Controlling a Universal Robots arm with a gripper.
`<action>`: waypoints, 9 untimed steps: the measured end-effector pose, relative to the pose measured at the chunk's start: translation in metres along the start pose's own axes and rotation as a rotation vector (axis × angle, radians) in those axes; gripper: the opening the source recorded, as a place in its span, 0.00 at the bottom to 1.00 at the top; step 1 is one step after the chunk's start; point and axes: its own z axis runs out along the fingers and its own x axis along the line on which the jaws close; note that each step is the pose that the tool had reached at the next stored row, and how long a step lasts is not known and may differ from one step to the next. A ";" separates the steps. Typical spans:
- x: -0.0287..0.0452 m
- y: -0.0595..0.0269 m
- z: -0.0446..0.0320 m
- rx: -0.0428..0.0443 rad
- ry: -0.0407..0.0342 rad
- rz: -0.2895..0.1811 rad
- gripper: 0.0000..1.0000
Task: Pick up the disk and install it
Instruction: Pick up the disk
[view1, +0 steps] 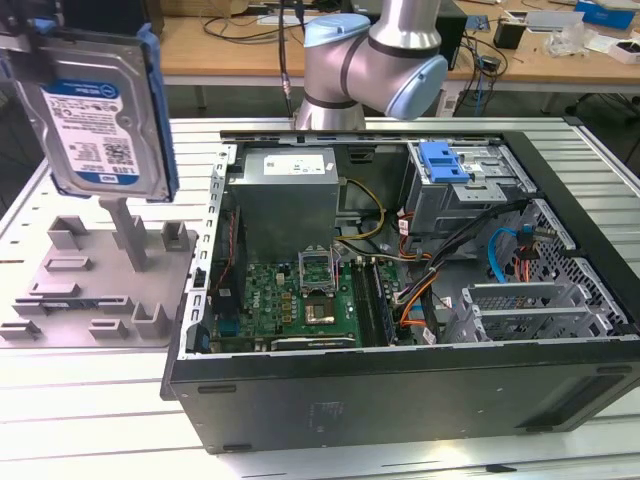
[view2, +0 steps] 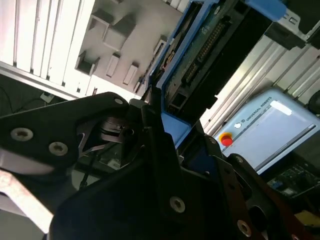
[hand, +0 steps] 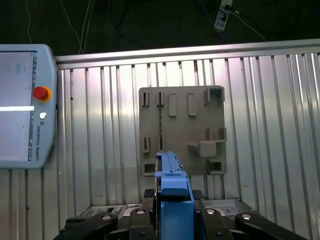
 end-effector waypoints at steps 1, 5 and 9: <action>0.0020 -0.0066 -0.0007 -0.0001 0.0000 0.000 0.37; 0.0072 -0.0246 -0.0024 -0.0001 0.0000 0.000 0.37; 0.0138 -0.0472 -0.0046 -0.0002 0.0001 0.000 0.37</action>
